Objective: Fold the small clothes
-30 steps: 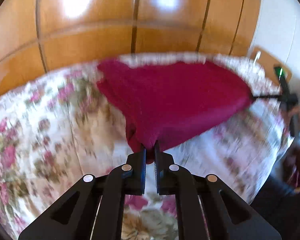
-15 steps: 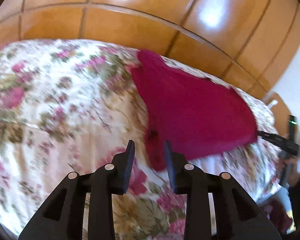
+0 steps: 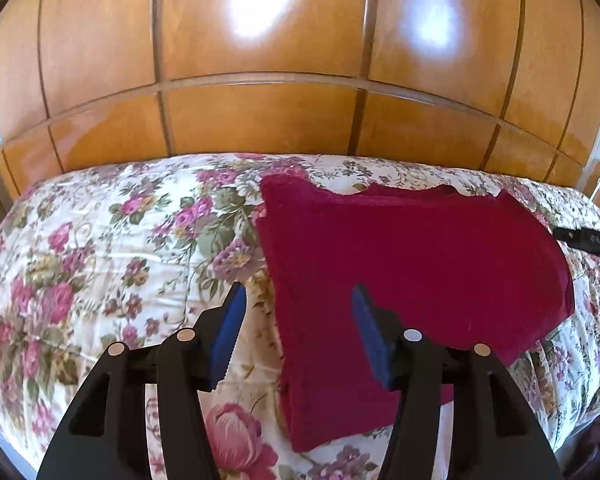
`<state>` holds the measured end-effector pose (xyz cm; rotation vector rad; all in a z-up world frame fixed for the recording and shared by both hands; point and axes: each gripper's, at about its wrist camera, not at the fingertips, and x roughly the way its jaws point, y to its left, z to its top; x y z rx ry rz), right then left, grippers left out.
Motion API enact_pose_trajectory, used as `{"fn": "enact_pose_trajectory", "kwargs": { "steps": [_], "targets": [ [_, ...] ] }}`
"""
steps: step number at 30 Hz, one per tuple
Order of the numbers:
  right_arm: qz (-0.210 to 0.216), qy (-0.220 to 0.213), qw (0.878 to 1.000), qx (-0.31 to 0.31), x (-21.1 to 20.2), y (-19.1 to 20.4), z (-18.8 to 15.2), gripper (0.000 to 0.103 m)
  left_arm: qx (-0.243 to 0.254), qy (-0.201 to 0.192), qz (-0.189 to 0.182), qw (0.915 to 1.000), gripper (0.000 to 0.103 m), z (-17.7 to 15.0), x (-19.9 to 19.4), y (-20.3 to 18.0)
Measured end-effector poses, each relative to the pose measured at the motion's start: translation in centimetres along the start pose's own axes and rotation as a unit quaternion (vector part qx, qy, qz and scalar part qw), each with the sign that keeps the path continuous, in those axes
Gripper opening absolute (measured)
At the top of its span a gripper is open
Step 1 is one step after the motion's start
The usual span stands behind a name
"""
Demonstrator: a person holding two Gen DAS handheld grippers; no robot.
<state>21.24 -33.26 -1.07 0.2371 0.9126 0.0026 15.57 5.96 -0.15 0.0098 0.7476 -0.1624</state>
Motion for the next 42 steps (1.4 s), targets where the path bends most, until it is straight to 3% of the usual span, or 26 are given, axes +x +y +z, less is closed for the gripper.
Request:
{"fn": "enact_pose_trajectory", "kwargs": {
  "steps": [10,13,18,22,25,26,28,30,33,36,40,41,42],
  "targets": [
    [-0.014,0.017,1.0,0.021,4.6,0.0,3.3,0.077,-0.005,0.02,0.011,0.9997,0.054,1.1,3.0,0.5],
    [-0.018,0.027,0.999,0.019,5.9,0.0,3.7,0.07,-0.008,0.028,0.015,0.9995,0.054,1.3,4.0,0.9],
    [-0.02,0.043,0.999,0.015,7.5,0.2,3.8,0.026,-0.022,0.041,0.015,0.9988,0.054,1.6,5.6,1.5],
    [-0.024,0.038,0.999,-0.014,7.6,1.2,3.7,0.01,-0.037,0.06,0.013,0.9975,0.054,1.6,7.2,2.3],
    [-0.035,0.032,0.998,-0.043,7.3,2.1,3.7,0.008,-0.06,0.075,-0.004,0.9953,0.053,1.5,8.3,3.0],
    [-0.038,0.031,0.998,-0.048,7.4,2.2,3.7,0.008,-0.067,0.078,-0.012,0.9946,0.049,1.5,8.6,3.2],
    [-0.047,0.028,0.997,-0.061,7.3,2.5,3.7,0.007,-0.08,0.092,-0.045,0.9915,0.017,1.6,9.4,3.3],
    [-0.052,0.021,0.996,-0.064,7.0,2.5,3.8,0.007,-0.077,0.081,-0.047,0.9926,0.008,1.8,9.1,2.8],
    [-0.034,-0.023,0.998,-0.043,4.6,2.2,5.0,0.007,-0.063,0.03,-0.022,0.9974,0.007,2.6,7.4,2.0],
    [-0.023,-0.052,0.998,-0.031,3.5,2.0,5.8,0.007,-0.077,0.027,-0.009,0.9966,0.007,3.0,7.7,2.2],
    [-0.049,0.004,0.998,-0.027,8.2,1.5,5.0,0.007,-0.08,0.085,0.019,0.993,0.011,2.1,11.3,2.1],
    [-0.051,0.031,0.998,-0.018,10.0,0.9,4.0,0.007,-0.081,0.093,0.027,0.992,0.012,1.8,11.8,2.0],
    [-0.049,0.031,0.998,-0.013,10.6,0.7,3.5,0.008,-0.085,0.087,0.032,0.9921,0.017,1.7,11.6,2.0]
  ]
}}
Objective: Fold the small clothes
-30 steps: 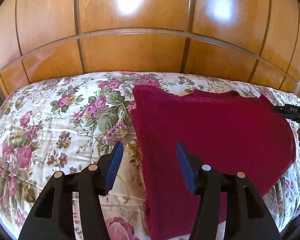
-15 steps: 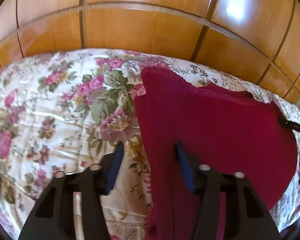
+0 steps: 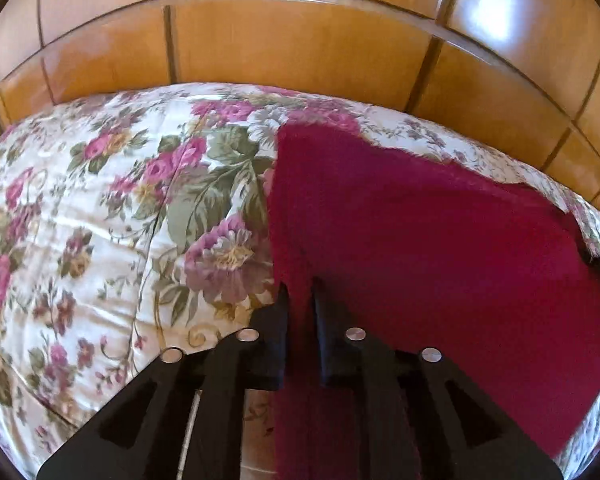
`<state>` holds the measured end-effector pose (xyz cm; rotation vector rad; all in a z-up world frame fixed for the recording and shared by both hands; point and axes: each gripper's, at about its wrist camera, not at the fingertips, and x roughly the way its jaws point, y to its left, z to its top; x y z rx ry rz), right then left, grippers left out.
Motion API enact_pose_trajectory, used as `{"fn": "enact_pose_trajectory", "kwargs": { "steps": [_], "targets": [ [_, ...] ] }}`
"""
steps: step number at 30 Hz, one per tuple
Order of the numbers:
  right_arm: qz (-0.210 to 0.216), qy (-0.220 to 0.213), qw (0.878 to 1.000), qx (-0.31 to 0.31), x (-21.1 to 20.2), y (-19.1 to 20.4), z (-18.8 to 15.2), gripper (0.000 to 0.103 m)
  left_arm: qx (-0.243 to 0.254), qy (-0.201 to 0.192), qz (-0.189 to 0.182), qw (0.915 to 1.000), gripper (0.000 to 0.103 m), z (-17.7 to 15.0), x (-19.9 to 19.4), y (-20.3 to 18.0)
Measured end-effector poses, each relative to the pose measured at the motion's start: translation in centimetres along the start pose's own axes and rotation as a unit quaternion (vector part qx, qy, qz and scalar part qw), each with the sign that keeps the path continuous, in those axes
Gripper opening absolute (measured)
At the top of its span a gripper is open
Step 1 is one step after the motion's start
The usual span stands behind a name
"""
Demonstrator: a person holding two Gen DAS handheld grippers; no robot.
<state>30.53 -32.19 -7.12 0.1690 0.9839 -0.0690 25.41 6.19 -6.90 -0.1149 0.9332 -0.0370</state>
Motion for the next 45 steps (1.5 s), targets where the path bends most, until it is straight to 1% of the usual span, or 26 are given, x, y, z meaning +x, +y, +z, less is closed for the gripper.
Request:
{"fn": "enact_pose_trajectory", "kwargs": {
  "steps": [1,3,4,8,9,10,11,12,13,14,18,21,24,27,29,31,32,33,34,36,37,39,45],
  "targets": [
    [0.001,-0.029,1.0,0.001,-0.1,-0.1,-0.6,0.008,-0.002,-0.005,0.01,0.9999,0.021,0.0,-0.4,0.0],
    [-0.01,-0.046,0.999,-0.012,-0.2,0.3,-1.1,0.008,-0.008,-0.011,0.028,0.9995,0.03,-0.1,-1.2,0.1],
    [-0.013,-0.048,0.999,-0.015,-0.2,0.4,-1.1,0.008,-0.013,-0.018,0.039,0.999,0.03,-0.2,-1.9,0.1],
    [-0.003,-0.048,0.999,-0.006,-0.2,0.0,-0.8,0.009,-0.009,-0.035,0.059,0.9976,0.031,-1.1,-4.3,-0.5],
    [0.001,-0.047,0.999,-0.002,-0.2,-0.1,-0.8,0.012,-0.009,-0.037,0.059,0.9975,0.036,-1.3,-4.8,-0.6],
    [0.008,-0.04,0.999,0.004,-0.3,-0.4,-0.6,0.015,-0.009,-0.04,0.058,0.9975,0.047,-1.6,-5.5,-0.7],
    [0.014,-0.035,0.999,0.008,-0.7,-0.4,-0.6,0.035,-0.008,-0.047,0.057,0.9973,0.051,-1.8,-6.1,-0.7],
    [0.029,-0.027,0.999,0.015,-1.3,-0.6,-0.7,0.083,-0.003,-0.057,0.054,0.9969,0.054,-2.4,-7.1,-0.8],
    [0.049,-0.013,0.998,0.029,-1.7,-1.2,-0.7,0.099,0.001,-0.061,0.053,0.9967,0.054,-2.6,-7.6,-1.0],
    [0.055,-0.006,0.997,0.051,-2.3,-1.8,-1.1,0.097,0.007,-0.063,0.053,0.9966,0.054,-2.9,-8.1,-1.1],
    [0.092,-0.002,0.993,0.075,-4.0,-3.6,-2.7,0.097,0.017,-0.069,0.041,0.9966,0.054,-3.7,-9.2,-1.5],
    [0.143,0.023,0.984,0.103,-4.4,-5.1,-4.5,0.096,0.021,-0.074,0.033,0.9965,0.054,-4.2,-9.7,-1.8],
    [0.182,0.041,0.976,0.112,-4.1,-5.5,-6.0,0.095,0.025,-0.075,0.029,0.9965,0.054,-4.8,-10.1,-2.2],
    [0.186,0.036,0.977,0.101,-4.5,-5.2,-7.1,0.095,0.028,-0.073,0.027,0.9966,0.054,-5.4,-10.4,-2.7],
    [0.198,0.035,0.974,0.105,-4.7,-5.0,-7.6,0.095,0.03,-0.074,0.024,0.9965,0.054,-5.7,-10.6,-3.0],
    [0.207,0.036,0.972,0.102,-5.0,-4.9,-7.9,0.092,0.033,-0.075,0.022,0.9964,0.054,-6.0,-10.9,-3.3],
    [0.207,0.037,0.973,0.099,-5.1,-4.9,-8.0,0.087,0.036,-0.076,0.021,0.9962,0.054,-6.1,-11.0,-3.5],
    [0.208,0.039,0.972,0.098,-5.3,-4.9,-8.1,0.077,0.038,-0.076,0.021,0.9961,0.054,-6.2,-11.1,-3.6],
    [0.212,0.041,0.971,0.099,-5.4,-5.0,-8.2,0.071,0.039,-0.076,0.021,0.9961,0.054,-6.3,-11.1,-3.8],
    [0.222,0.043,0.969,0.103,-5.7,-5.2,-8.5,0.046,0.04,-0.076,0.02,0.9961,0.054,-6.5,-11.2,-4.0],
    [0.238,0.047,0.965,0.105,-5.9,-5.3,-8.7,0.043,0.042,-0.076,0.02,0.996,0.054,-6.6,-11.3,-4.2],
    [0.24,0.044,0.965,0.101,-6.3,-5.1,-9.0,0.036,0.047,-0.076,0.02,0.9958,0.054,-6.8,-11.4,-4.5],
    [0.24,0.034,0.965,0.105,-7.6,-5.2,-9.5,0.03,0.055,-0.072,0.016,0.9958,0.054,-7.6,-11.7,-5.0]
  ]
}}
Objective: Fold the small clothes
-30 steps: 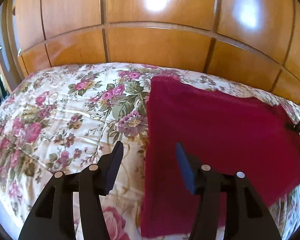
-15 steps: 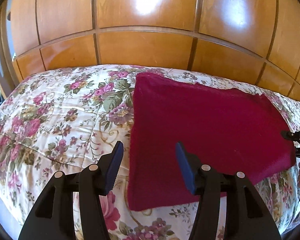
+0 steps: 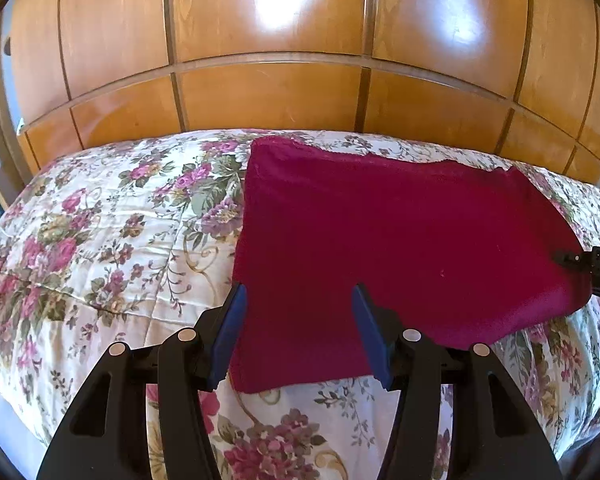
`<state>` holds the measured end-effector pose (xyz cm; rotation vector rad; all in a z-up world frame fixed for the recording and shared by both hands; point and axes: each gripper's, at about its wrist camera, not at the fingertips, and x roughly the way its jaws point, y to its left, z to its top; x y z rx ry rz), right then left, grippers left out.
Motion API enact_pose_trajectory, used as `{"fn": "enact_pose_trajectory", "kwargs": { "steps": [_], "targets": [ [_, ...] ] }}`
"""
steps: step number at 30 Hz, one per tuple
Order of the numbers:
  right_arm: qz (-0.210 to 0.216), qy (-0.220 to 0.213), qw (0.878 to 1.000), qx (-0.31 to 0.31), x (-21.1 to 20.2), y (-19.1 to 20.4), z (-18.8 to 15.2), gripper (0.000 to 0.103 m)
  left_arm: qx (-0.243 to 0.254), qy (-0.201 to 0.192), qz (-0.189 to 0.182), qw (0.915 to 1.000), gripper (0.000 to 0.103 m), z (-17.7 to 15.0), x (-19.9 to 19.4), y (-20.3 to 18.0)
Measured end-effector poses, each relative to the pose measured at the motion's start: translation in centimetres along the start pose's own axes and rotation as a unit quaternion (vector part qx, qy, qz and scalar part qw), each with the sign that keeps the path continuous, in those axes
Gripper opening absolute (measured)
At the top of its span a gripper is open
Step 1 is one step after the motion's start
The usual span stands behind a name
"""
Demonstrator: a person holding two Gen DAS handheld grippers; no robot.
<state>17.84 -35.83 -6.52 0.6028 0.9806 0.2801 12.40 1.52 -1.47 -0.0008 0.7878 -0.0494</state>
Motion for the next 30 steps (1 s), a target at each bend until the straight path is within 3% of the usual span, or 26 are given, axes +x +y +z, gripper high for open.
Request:
{"fn": "enact_pose_trajectory", "kwargs": {
  "steps": [11,13,14,15,16,21,30],
  "targets": [
    [0.02,0.007,1.0,0.002,-4.5,-1.3,-5.4,0.026,0.025,0.01,-0.023,0.9994,0.054,-1.5,-0.3,-2.0],
    [0.013,0.003,1.0,0.004,-4.5,-1.3,-5.8,0.03,0.031,0.013,-0.028,0.9991,0.054,-1.6,0.0,-2.7],
    [0.015,0.0,1.0,0.009,-4.5,-1.5,-5.8,0.044,0.033,0.014,-0.029,0.9989,0.054,-1.6,0.0,-3.0],
    [0.012,-0.004,1.0,0.017,-4.5,-1.7,-5.6,0.066,0.035,0.014,-0.032,0.9988,0.054,-1.6,0.1,-3.2],
    [0.015,-0.012,0.999,0.038,-4.7,-2.3,-5.5,0.073,0.039,0.012,-0.034,0.9986,0.054,-1.6,0.1,-3.5],
    [0.036,-0.02,0.996,0.076,-4.7,-3.9,-5.1,0.075,0.046,0.012,-0.041,0.9981,0.054,-1.4,0.5,-4.3],
    [0.073,-0.008,0.995,0.06,-3.1,-2.9,-4.9,0.075,0.063,0.016,-0.057,0.9962,0.054,-0.9,1.9,-6.2]
  ]
}}
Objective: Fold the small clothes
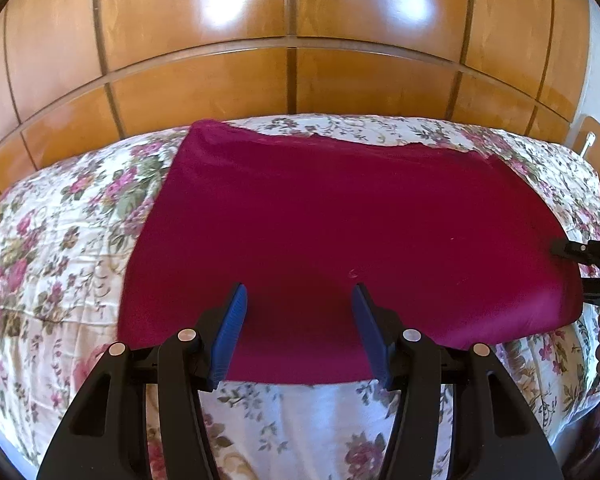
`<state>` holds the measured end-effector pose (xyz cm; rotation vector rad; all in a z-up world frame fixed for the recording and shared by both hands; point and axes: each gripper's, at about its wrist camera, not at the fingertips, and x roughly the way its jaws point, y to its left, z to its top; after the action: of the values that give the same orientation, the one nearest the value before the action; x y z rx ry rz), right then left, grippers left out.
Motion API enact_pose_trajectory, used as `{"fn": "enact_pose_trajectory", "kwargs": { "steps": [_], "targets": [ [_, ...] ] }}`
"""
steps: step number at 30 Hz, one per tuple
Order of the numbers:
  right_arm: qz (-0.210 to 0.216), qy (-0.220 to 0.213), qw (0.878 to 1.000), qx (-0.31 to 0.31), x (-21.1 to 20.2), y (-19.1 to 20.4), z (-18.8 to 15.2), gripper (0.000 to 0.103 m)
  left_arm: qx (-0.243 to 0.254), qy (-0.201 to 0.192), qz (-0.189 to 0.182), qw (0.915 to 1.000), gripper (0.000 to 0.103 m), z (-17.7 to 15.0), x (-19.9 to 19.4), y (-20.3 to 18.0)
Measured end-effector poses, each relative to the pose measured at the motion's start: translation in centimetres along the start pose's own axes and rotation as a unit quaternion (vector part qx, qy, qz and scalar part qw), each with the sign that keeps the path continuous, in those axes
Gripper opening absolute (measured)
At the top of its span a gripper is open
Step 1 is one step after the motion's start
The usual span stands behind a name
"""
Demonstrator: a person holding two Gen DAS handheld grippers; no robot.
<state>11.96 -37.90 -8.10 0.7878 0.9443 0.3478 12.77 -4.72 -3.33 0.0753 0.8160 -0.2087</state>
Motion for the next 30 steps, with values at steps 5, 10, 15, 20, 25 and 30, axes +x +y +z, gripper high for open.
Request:
{"fn": "enact_pose_trajectory", "kwargs": {
  "steps": [5,10,15,20,25,30],
  "targets": [
    [-0.005,0.017,1.0,-0.012,1.3,0.6,0.2,0.041,0.003,0.011,-0.011,0.9999,0.054,0.4,1.4,-0.7],
    [-0.003,0.012,1.0,-0.006,1.5,0.6,-0.1,0.037,0.01,0.023,-0.012,0.9996,0.054,0.4,2.6,-1.0],
    [-0.016,0.008,1.0,-0.011,1.3,1.9,0.0,0.03,0.008,0.034,-0.018,0.9992,0.054,0.1,3.6,-0.7],
    [-0.025,-0.006,0.999,-0.031,0.4,4.5,0.7,0.029,-0.008,0.04,-0.033,0.9986,0.054,0.1,3.8,-0.2],
    [-0.017,-0.022,0.998,-0.061,-0.6,8.7,1.7,0.028,-0.037,0.04,-0.076,0.9956,0.054,0.0,3.6,1.2],
    [-0.009,-0.023,0.992,-0.127,-0.2,15.2,2.2,0.027,-0.09,0.031,-0.123,0.9878,0.054,-0.1,2.3,3.7]
  ]
}}
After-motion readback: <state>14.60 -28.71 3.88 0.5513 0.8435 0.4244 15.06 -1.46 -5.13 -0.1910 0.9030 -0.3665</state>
